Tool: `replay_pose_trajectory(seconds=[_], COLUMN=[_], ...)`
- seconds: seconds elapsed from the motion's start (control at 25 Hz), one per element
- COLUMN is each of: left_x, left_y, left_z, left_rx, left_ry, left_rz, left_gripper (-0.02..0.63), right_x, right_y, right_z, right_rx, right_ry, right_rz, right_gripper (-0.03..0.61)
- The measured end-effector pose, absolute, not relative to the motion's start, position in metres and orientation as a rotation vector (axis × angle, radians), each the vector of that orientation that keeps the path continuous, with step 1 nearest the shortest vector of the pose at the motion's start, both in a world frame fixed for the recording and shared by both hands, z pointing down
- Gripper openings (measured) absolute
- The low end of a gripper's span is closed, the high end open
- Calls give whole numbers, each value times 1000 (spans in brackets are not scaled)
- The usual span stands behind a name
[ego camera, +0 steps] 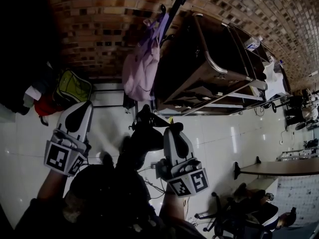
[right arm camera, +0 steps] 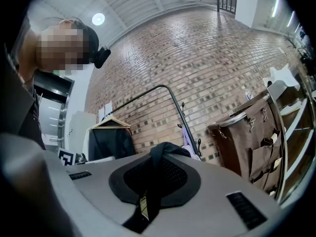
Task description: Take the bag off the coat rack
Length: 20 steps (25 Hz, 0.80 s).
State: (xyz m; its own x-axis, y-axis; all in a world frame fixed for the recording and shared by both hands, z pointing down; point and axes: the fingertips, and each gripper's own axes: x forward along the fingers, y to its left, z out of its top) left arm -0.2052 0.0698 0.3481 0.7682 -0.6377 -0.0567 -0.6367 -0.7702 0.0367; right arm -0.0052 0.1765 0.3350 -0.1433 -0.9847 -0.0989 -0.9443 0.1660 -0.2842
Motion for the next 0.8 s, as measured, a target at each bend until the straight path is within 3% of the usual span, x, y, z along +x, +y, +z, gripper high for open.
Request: replay_pose_trajectory(seconds=[0.8], left_x=[-201], left_y=[74], left_z=[353], left_rx=[2965], left_ry=[-1018], left_rz=[-108], left_gripper=[18], right_x=[-20], right_y=[182], right_z=[351], right_rx=[-1857], right_ry=[2236], right_rz=[-261], right_gripper=[26])
